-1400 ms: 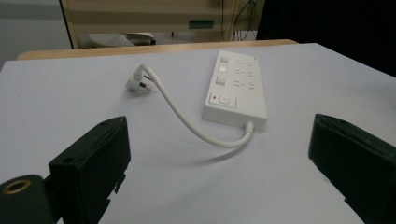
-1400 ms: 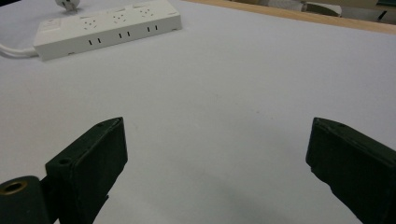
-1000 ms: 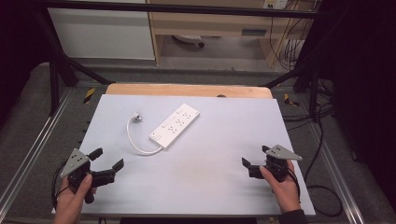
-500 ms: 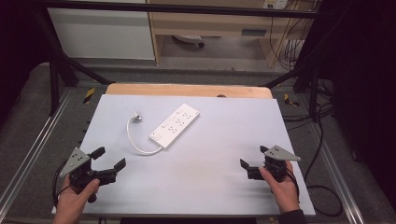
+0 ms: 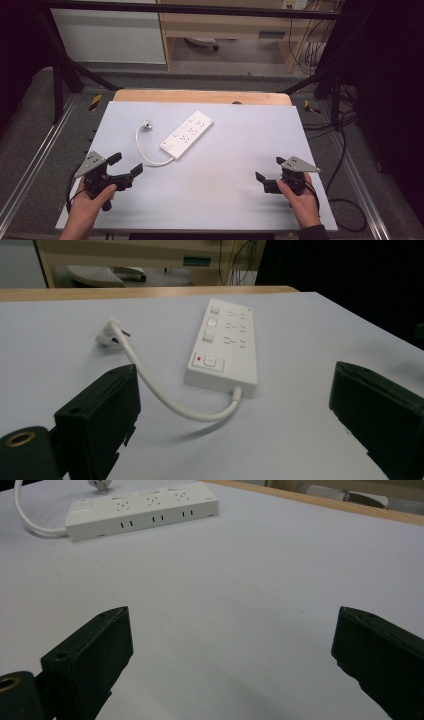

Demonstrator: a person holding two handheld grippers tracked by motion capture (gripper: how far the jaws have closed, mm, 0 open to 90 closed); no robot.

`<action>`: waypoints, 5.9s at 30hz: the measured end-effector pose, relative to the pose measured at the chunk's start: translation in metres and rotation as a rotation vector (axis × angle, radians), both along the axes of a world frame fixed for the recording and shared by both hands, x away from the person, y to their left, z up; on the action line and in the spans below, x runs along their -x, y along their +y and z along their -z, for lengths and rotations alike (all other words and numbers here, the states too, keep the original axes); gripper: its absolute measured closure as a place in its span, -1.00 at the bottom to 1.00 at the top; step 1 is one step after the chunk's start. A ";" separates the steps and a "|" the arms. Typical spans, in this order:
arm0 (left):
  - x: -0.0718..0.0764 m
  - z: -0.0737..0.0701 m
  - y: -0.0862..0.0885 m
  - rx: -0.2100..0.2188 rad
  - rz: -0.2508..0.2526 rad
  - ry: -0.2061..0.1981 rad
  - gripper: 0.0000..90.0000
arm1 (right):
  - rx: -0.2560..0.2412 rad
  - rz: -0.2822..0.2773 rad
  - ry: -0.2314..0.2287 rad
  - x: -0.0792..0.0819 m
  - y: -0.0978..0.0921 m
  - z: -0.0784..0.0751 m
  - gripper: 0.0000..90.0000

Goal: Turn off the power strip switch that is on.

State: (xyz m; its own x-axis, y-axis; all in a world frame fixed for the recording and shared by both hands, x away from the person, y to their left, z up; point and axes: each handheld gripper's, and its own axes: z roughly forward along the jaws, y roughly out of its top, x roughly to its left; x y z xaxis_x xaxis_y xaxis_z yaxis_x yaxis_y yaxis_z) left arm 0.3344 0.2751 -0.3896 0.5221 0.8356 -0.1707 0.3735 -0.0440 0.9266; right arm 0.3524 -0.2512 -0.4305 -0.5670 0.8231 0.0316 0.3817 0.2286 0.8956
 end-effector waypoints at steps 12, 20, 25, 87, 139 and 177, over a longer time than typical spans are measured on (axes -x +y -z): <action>-0.031 -0.012 -0.033 -0.015 0.032 0.023 -0.76 | -0.013 0.003 -0.012 0.002 -0.002 -0.002 -0.93; -0.052 -0.020 -0.045 -0.017 0.038 0.016 -0.75 | -0.019 0.004 -0.013 0.002 -0.003 -0.003 -0.95; -0.059 -0.029 -0.053 -0.037 0.053 -0.018 -0.75 | -0.020 0.010 -0.015 0.003 -0.003 -0.003 -0.94; -0.179 -0.006 -0.107 -0.149 0.053 0.036 0.53 | -0.045 -0.002 -0.002 -0.001 -0.011 -0.003 -0.91; -0.221 0.030 -0.130 -0.263 0.101 0.195 1.00 | -0.030 -0.017 0.028 -0.005 -0.010 -0.001 -0.91; -0.229 0.040 -0.137 -0.289 0.106 0.208 1.00 | -0.035 -0.020 0.033 -0.005 -0.011 -0.001 -0.92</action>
